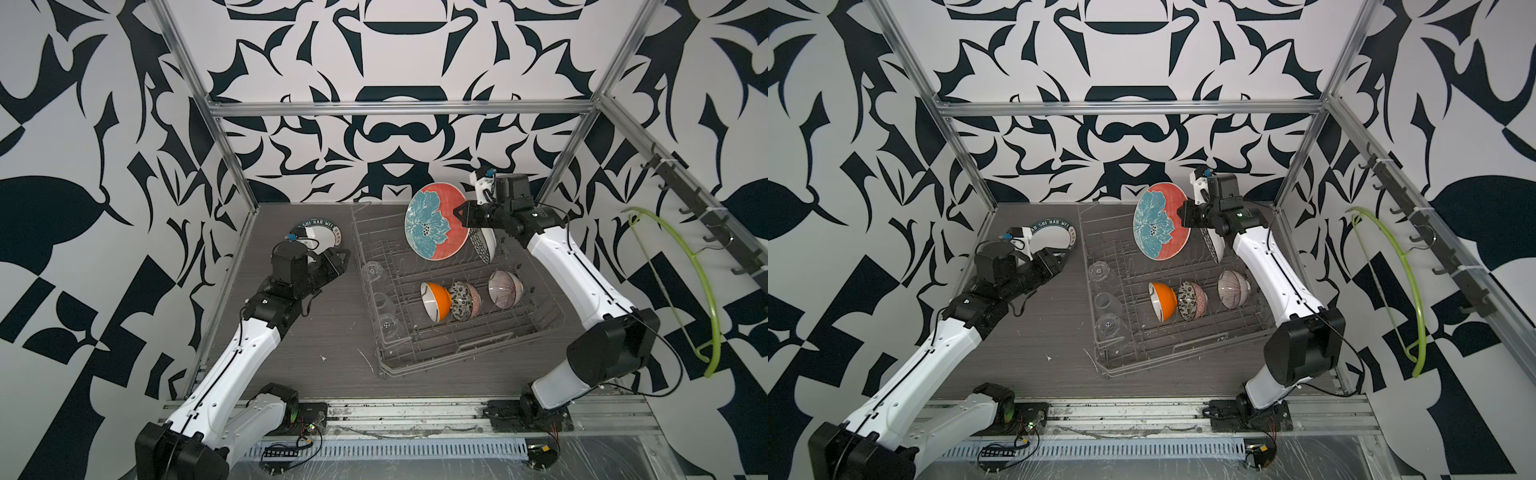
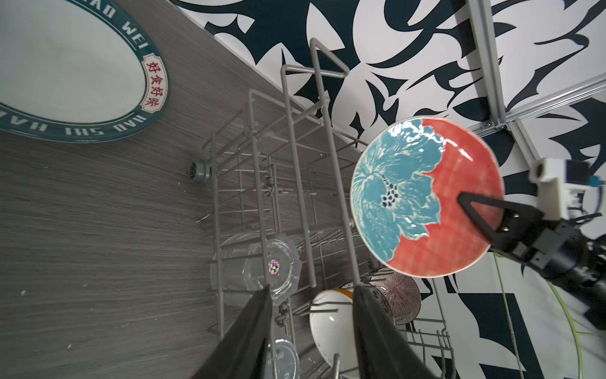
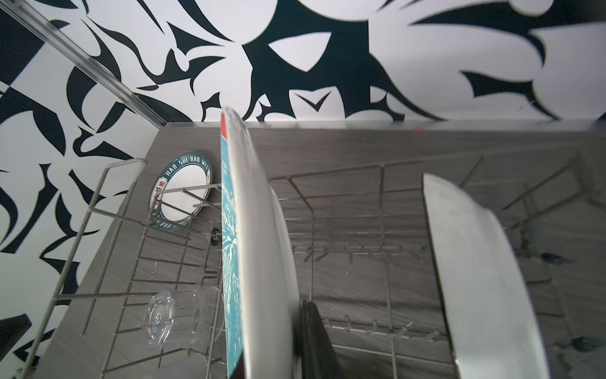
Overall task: Load bowls into a dish rack
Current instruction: Place the distractor at the dish rack.
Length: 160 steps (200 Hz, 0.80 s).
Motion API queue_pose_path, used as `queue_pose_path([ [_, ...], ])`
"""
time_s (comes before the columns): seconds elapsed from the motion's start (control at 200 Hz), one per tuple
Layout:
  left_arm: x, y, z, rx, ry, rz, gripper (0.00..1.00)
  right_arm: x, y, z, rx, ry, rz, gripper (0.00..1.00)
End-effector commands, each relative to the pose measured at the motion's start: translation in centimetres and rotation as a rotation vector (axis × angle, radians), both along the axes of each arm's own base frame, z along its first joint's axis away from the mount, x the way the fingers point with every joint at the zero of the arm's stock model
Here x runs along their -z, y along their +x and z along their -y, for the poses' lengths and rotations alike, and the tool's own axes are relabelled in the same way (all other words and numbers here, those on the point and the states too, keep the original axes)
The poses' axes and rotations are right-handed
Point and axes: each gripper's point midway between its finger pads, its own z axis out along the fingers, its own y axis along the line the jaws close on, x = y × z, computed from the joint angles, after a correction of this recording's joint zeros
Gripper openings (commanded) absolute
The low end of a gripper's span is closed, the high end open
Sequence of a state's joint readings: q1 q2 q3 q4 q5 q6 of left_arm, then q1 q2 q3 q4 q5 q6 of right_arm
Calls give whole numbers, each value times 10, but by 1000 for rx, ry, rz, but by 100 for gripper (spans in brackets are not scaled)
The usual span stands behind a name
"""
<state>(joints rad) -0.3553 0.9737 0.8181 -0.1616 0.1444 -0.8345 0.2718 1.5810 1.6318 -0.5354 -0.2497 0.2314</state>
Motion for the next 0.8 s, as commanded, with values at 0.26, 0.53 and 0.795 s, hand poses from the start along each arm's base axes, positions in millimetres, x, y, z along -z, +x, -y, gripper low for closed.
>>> queue_pose_path([
  [0.26, -1, -19, -8, -38, 6, 32, 46, -108, -15, -26, 181, -500, 438, 0],
  [0.53, 2, -21, -10, -42, 15, 27, 47, -101, -13, -1, 352, -622, 408, 0],
  [0.795, 2, -20, -10, -43, 15, 25, 47, -104, -15, 8, 395, -647, 416, 0],
])
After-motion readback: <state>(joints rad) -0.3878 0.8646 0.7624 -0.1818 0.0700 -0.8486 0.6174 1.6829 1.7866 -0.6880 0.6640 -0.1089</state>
